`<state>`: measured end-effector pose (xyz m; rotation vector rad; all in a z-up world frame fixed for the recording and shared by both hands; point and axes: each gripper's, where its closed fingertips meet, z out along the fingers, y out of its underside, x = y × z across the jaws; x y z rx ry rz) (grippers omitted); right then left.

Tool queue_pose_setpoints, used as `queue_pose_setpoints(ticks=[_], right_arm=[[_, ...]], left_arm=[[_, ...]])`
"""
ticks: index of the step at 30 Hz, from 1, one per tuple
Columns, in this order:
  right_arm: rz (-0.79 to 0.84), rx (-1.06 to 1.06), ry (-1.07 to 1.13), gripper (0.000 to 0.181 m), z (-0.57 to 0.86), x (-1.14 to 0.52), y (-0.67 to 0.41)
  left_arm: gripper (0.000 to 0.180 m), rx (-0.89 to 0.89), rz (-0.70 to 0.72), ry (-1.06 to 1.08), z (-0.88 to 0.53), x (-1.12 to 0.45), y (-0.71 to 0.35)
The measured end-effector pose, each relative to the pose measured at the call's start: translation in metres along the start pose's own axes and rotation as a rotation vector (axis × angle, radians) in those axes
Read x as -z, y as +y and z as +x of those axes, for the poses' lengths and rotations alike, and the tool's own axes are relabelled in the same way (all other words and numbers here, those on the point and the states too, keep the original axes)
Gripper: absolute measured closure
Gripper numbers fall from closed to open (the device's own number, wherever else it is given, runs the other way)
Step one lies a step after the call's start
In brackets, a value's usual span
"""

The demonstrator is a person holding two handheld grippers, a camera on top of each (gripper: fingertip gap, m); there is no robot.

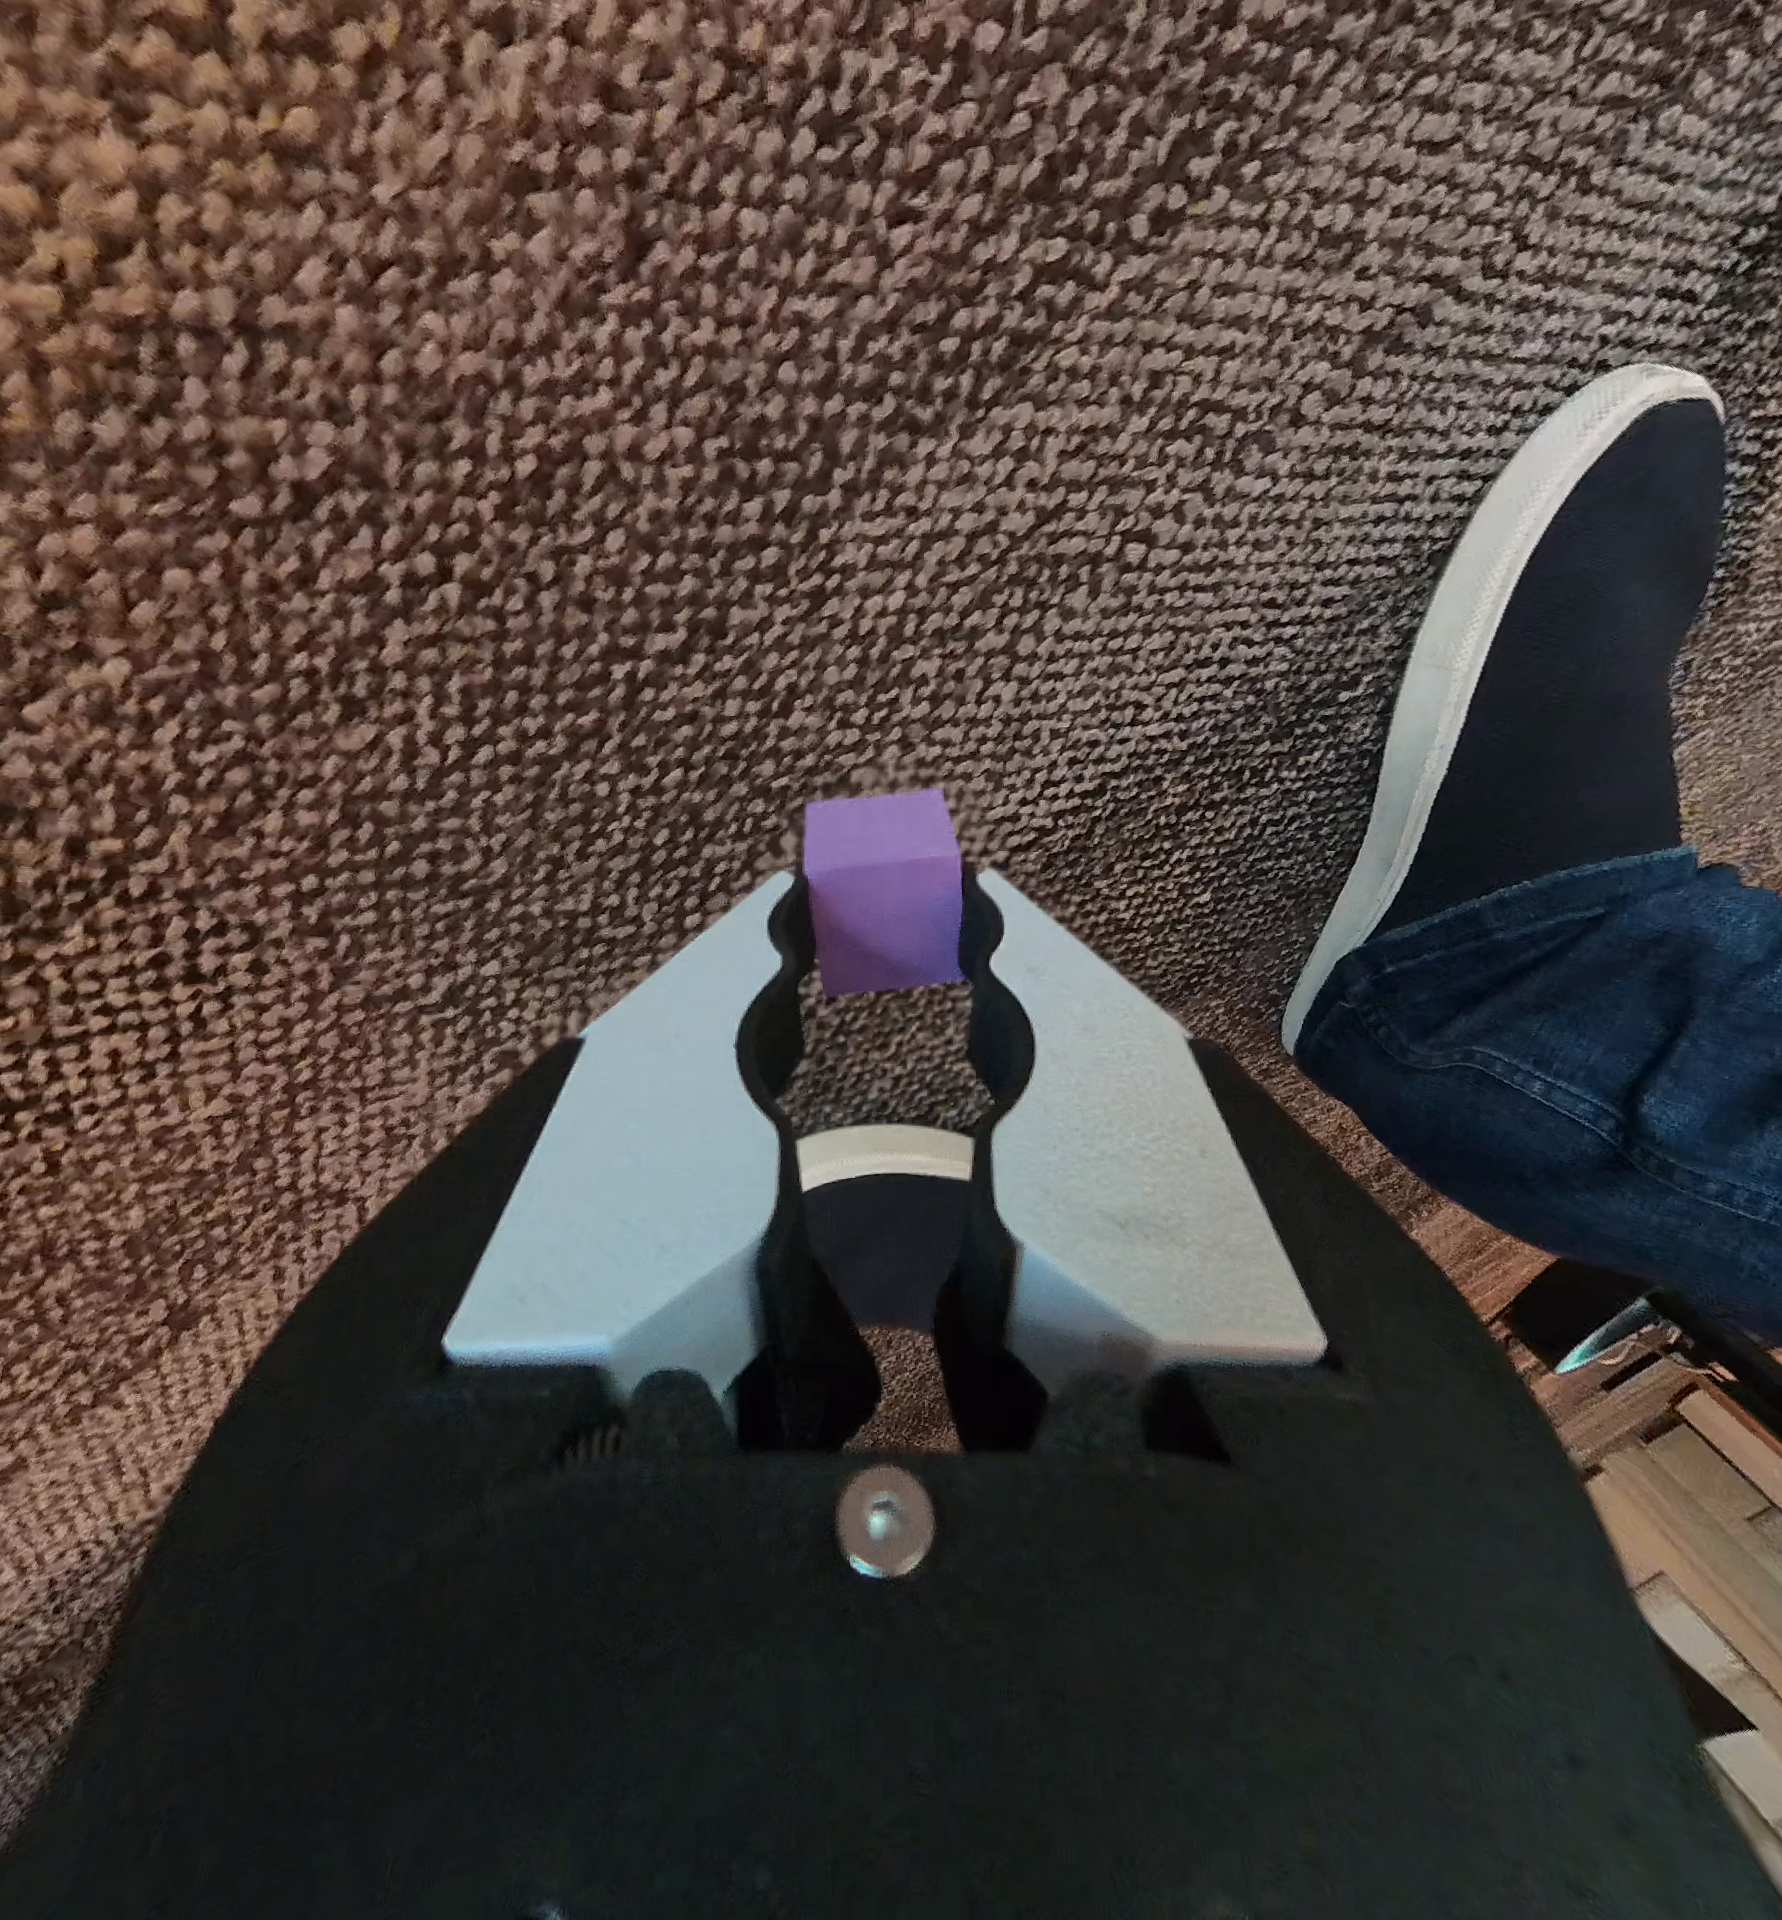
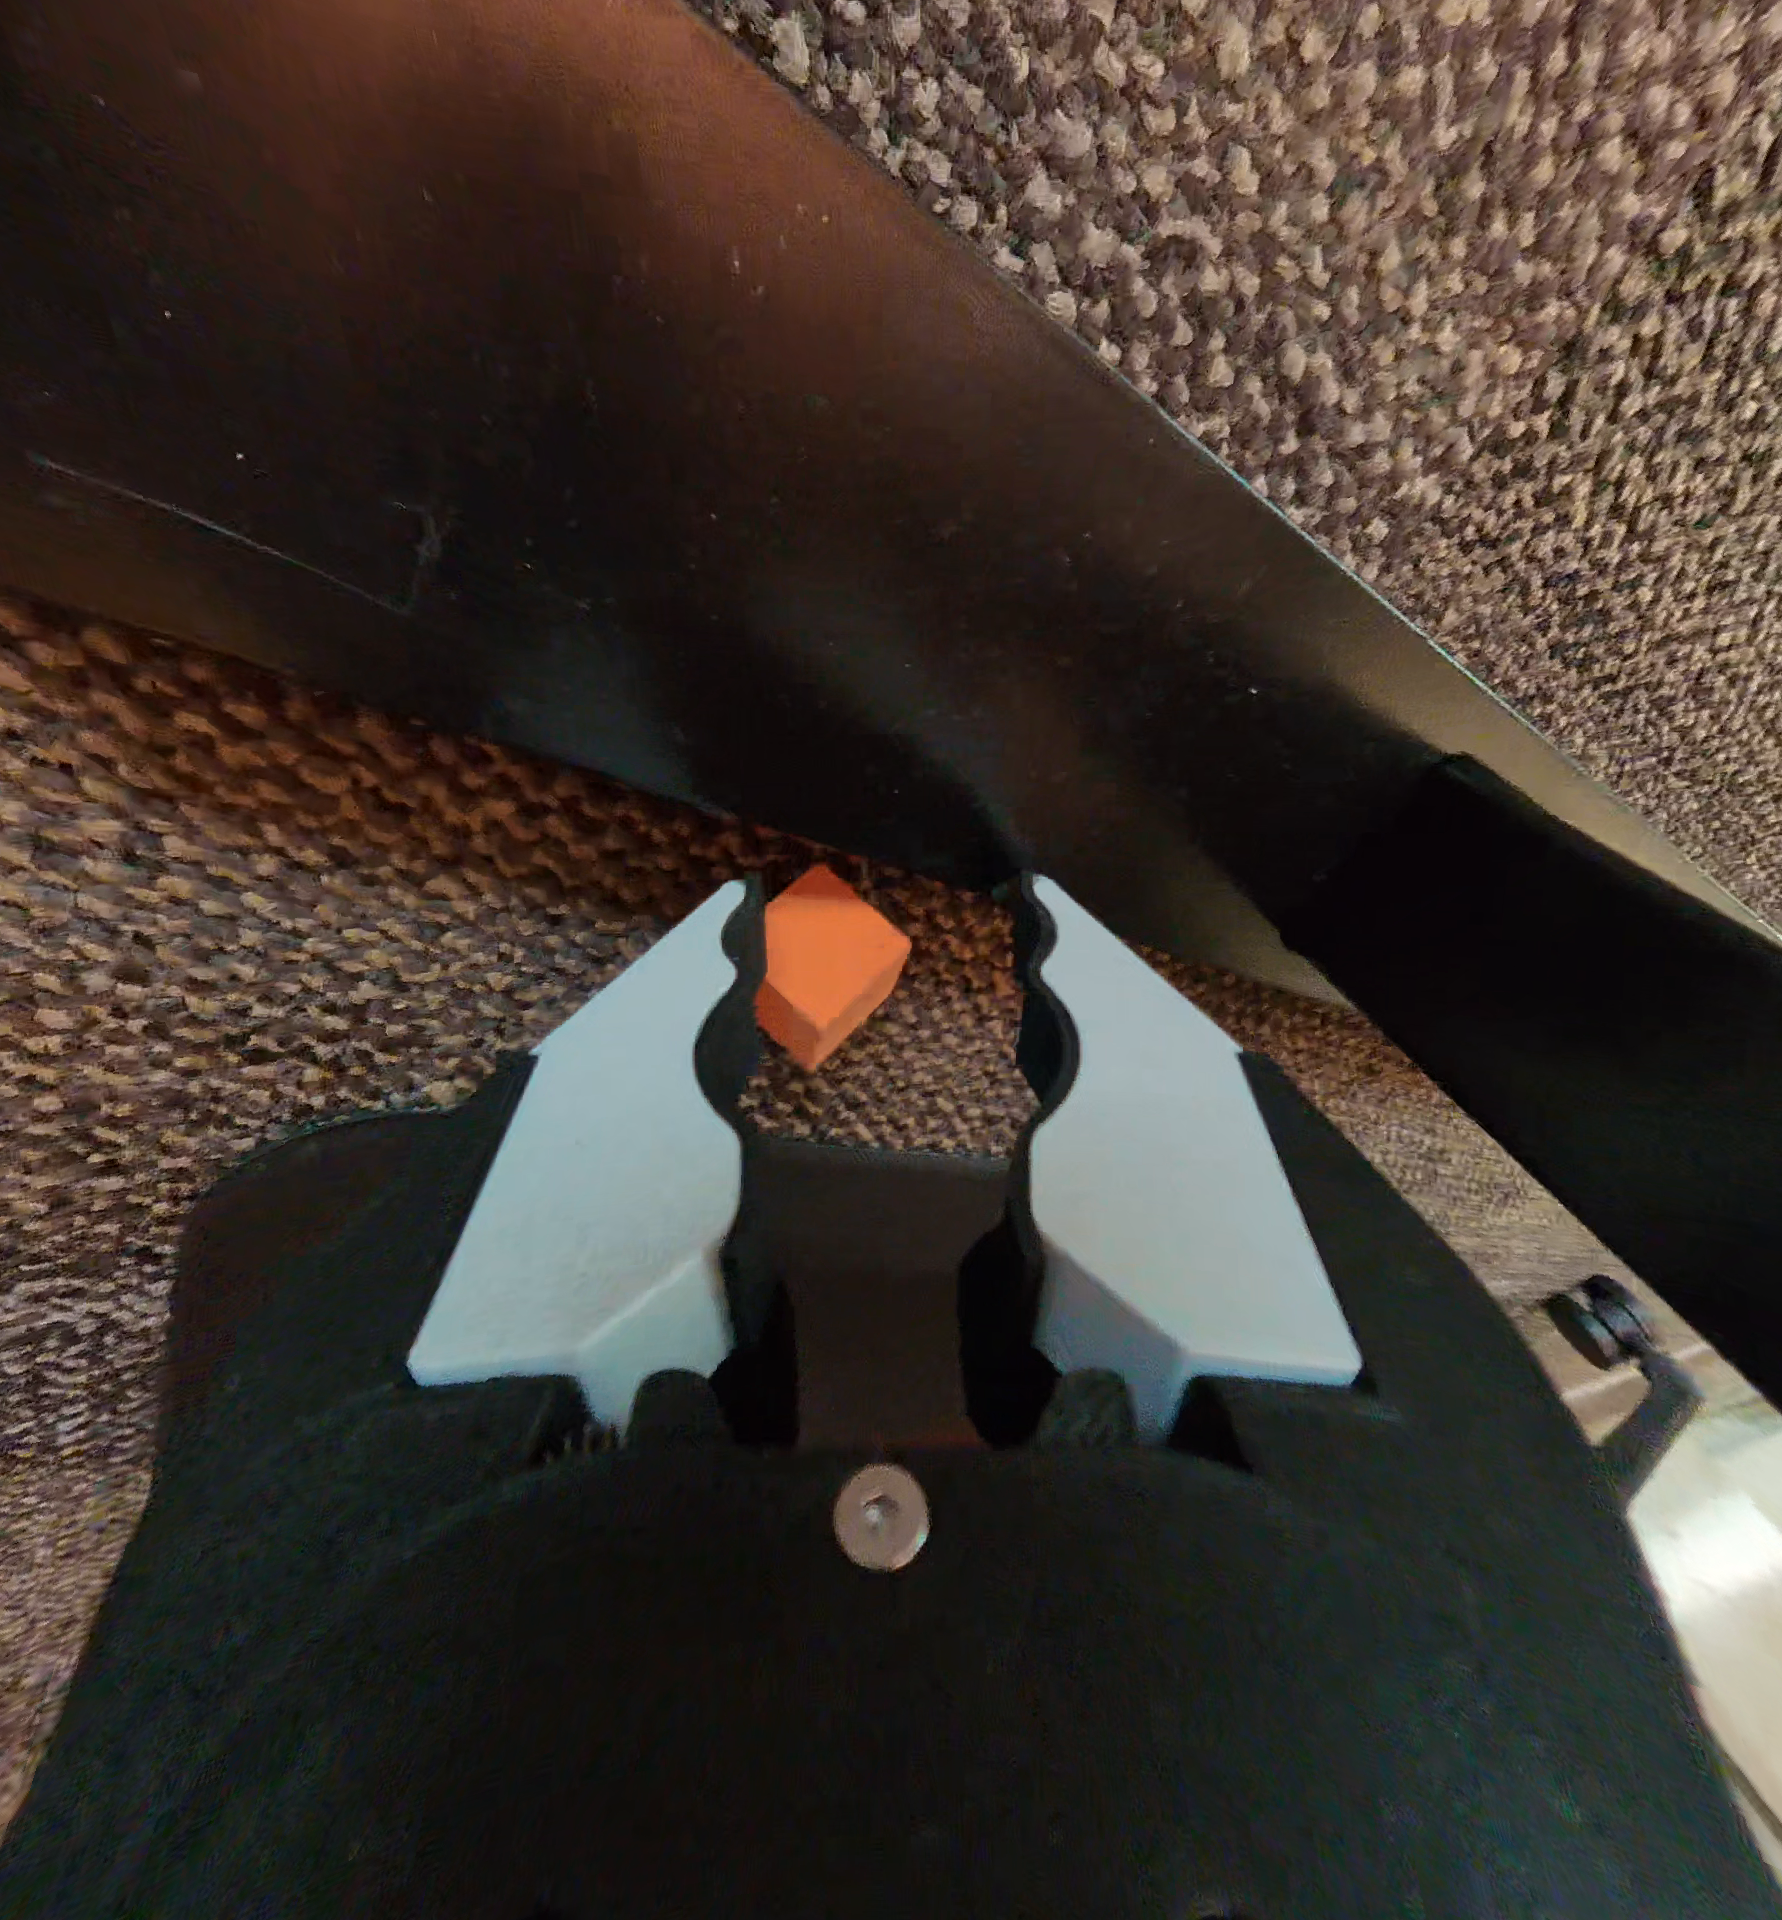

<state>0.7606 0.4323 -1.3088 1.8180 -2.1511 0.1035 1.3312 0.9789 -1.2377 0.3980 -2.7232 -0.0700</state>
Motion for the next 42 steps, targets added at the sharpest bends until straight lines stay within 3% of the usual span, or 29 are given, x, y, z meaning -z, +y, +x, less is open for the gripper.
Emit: queue_pose_setpoints(ticks=[2,7,12,16,18,22,25,33,42], right_arm=[[0.011,-0.05,-0.038,0.153,0.001,0.002,0.004],[0.039,-0.105,-0.083,0.142,-0.008,0.003,0.007],[-0.041,-0.223,-0.162,0.145,-0.019,-0.01,0.015],[0.042,-0.485,-0.16,0.138,-0.02,-0.002,0.024],[0.034,-0.521,-0.153,0.124,-0.024,-0.002,0.031],[-0.05,-0.459,-0.141,0.14,-0.032,-0.011,0.039],[-0.075,-0.562,-0.158,0.148,-0.026,-0.008,0.042],[0.138,-0.711,-0.229,0.154,-0.085,0.109,-0.03],[0.365,-0.565,-0.419,0.154,-0.192,0.332,-0.213]], left_arm=[[0.154,-0.017,-0.002,0.008,0.007,-0.004,-0.002],[0.154,-0.043,-0.005,0.03,0.02,-0.008,-0.002],[0.154,-0.045,-0.012,0.044,0.019,-0.012,0.004],[0.154,-0.038,-0.026,0.058,0.02,-0.017,0.017],[0.154,-0.039,-0.042,0.065,0.021,-0.019,0.026],[0.154,-0.035,-0.06,0.067,0.023,-0.019,0.038],[0.154,-0.037,-0.057,0.072,0.026,-0.018,0.035],[0.154,-0.045,0.105,0.183,0.1,0.056,-0.021],[0.155,-0.064,0.327,0.334,0.19,0.218,-0.064]])
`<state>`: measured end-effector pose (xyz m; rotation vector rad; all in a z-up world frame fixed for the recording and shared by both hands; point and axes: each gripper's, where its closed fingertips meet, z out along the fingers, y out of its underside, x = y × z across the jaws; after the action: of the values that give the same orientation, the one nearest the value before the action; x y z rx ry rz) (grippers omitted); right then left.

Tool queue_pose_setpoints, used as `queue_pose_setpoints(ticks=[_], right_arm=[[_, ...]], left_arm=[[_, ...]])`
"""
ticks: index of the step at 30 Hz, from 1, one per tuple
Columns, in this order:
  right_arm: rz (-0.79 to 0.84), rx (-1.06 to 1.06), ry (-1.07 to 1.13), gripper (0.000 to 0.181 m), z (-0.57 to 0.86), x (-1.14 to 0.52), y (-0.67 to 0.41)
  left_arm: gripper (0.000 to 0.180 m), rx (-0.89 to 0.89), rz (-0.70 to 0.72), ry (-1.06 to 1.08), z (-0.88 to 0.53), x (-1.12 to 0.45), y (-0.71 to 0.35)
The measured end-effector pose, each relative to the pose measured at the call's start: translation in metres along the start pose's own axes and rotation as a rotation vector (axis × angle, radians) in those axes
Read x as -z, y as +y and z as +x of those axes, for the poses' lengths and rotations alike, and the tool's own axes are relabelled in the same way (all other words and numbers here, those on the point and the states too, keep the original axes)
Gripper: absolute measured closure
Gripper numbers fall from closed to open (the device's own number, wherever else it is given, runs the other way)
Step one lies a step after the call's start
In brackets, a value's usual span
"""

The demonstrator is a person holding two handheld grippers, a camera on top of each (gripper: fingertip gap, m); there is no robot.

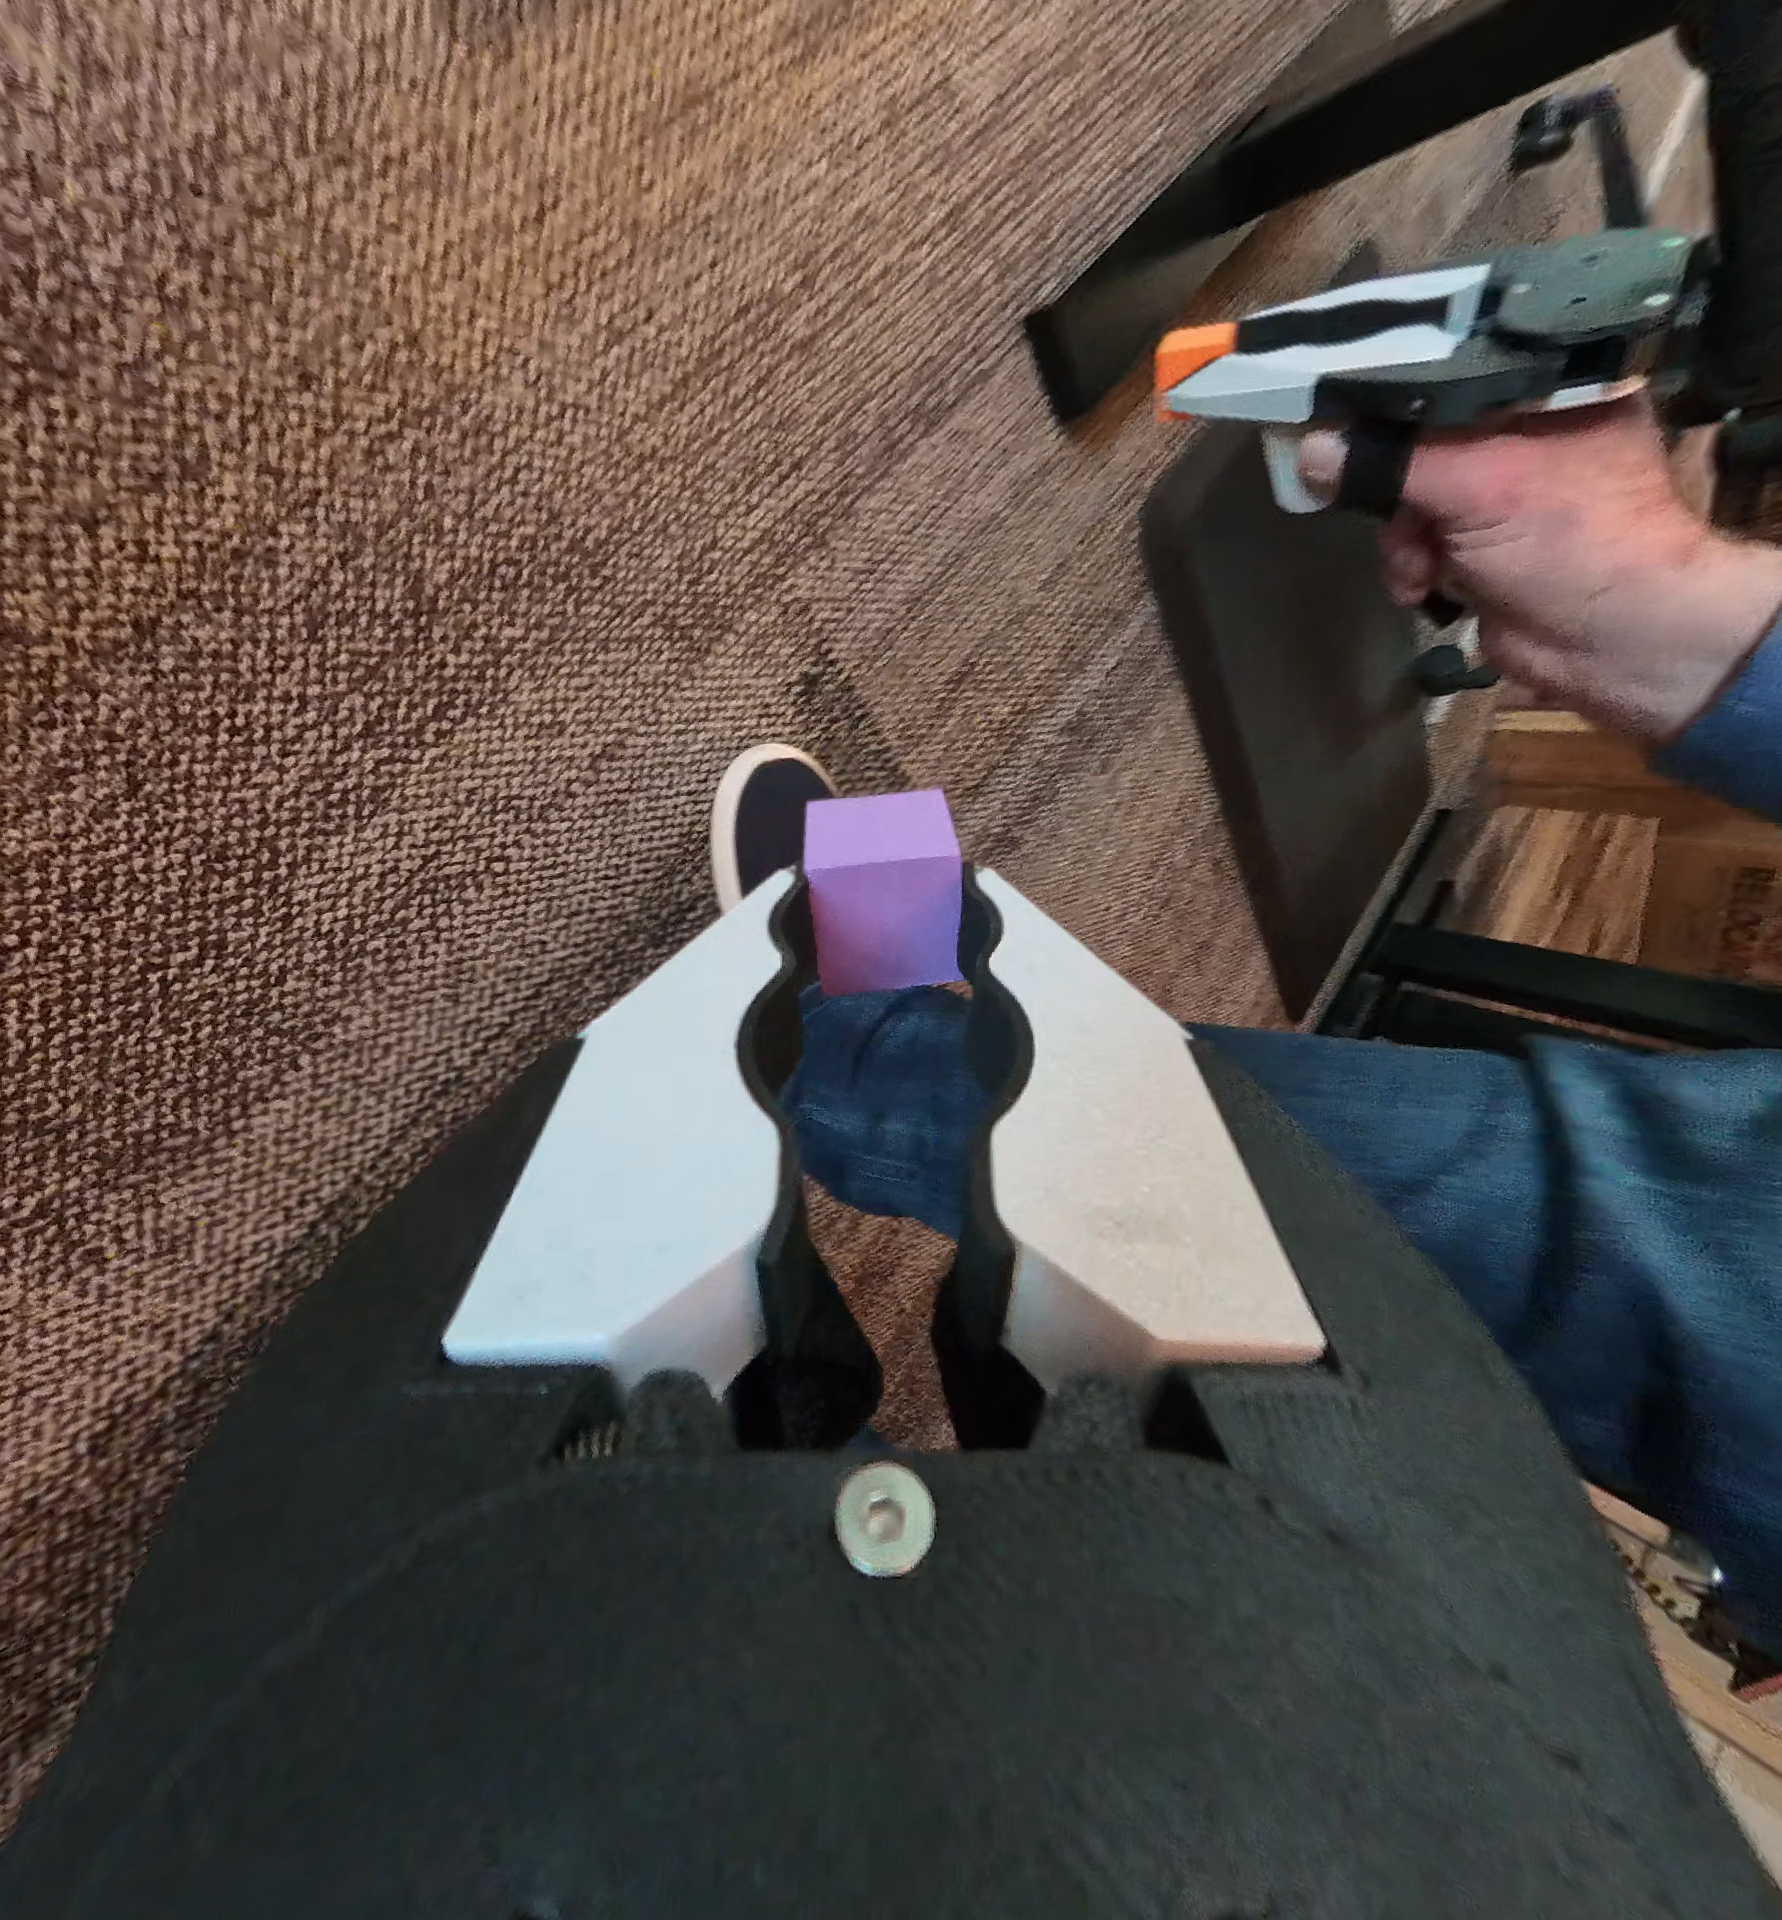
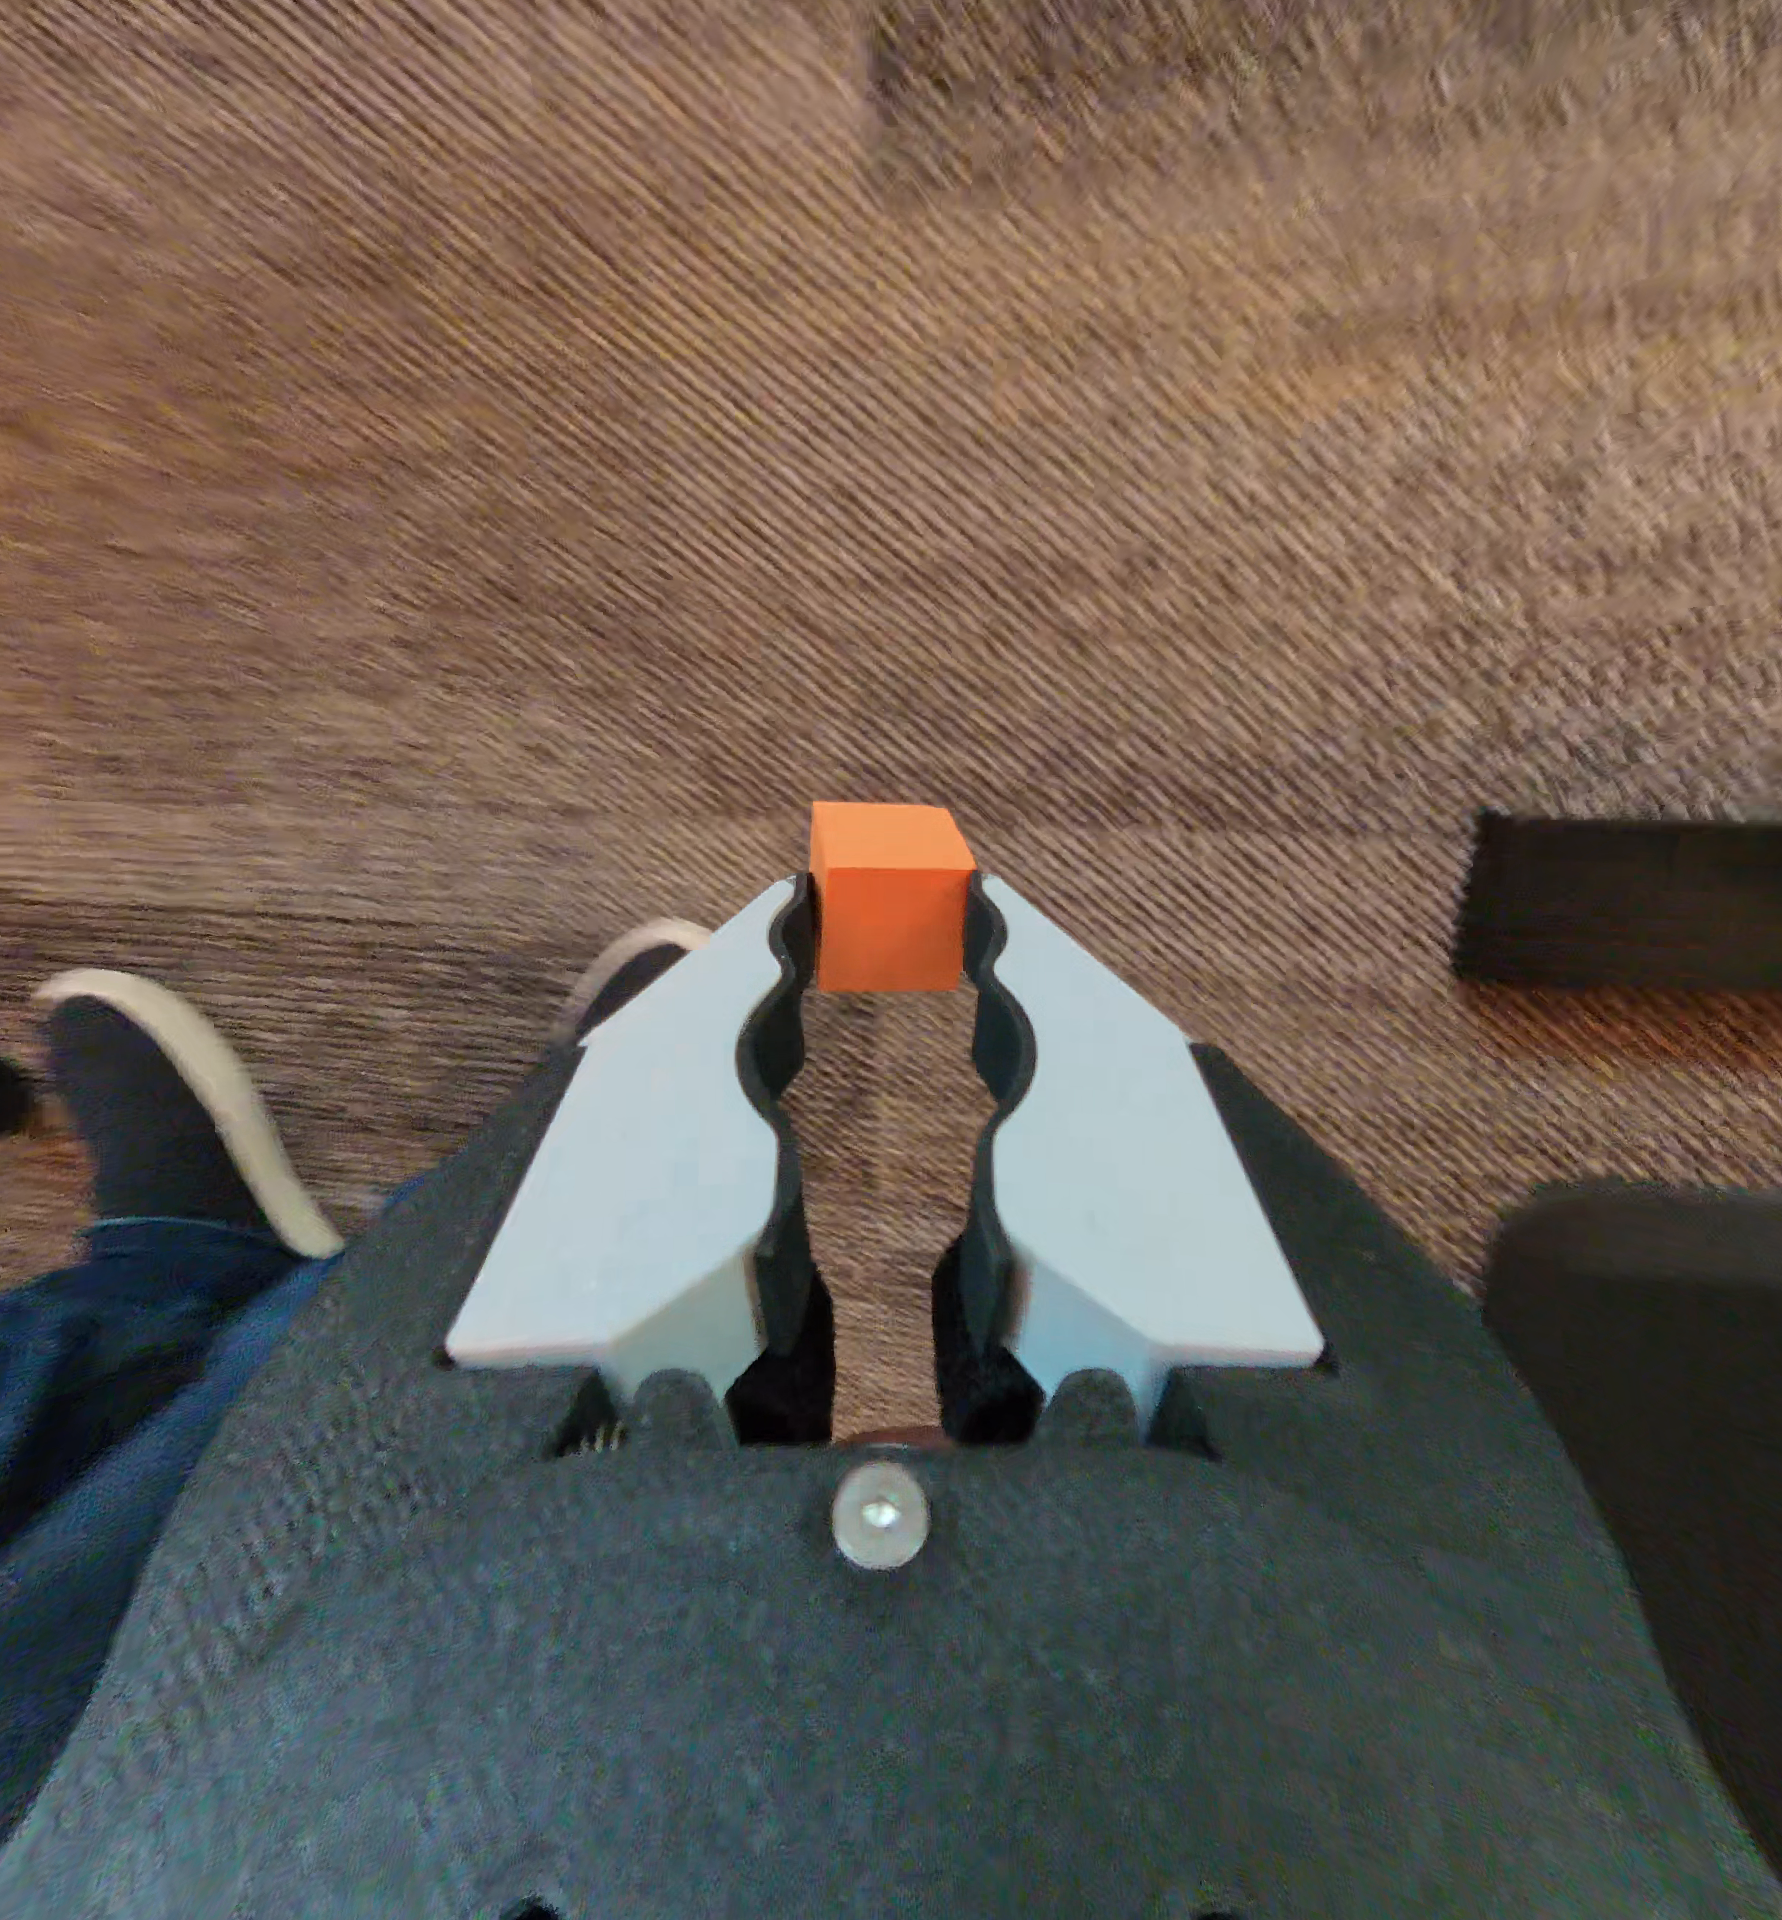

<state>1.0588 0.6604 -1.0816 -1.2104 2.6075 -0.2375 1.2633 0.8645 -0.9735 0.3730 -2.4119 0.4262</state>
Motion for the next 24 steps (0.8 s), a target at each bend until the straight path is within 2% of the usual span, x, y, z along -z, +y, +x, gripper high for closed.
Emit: queue_pose_setpoints(ticks=[6,11,24], right_arm=[[0.181,0.083,-0.148,0.153,-0.142,0.1,-0.132],[0.304,0.098,-0.237,0.153,-0.206,0.186,-0.216],[0.461,0.255,-0.279,0.153,-0.211,0.339,-0.406]], left_arm=[[0.154,-0.042,0.108,-0.012,0.05,0.093,-0.054],[0.154,-0.068,0.192,-0.029,0.088,0.17,-0.106],[0.155,-0.144,0.369,-0.013,0.206,0.331,-0.225]])
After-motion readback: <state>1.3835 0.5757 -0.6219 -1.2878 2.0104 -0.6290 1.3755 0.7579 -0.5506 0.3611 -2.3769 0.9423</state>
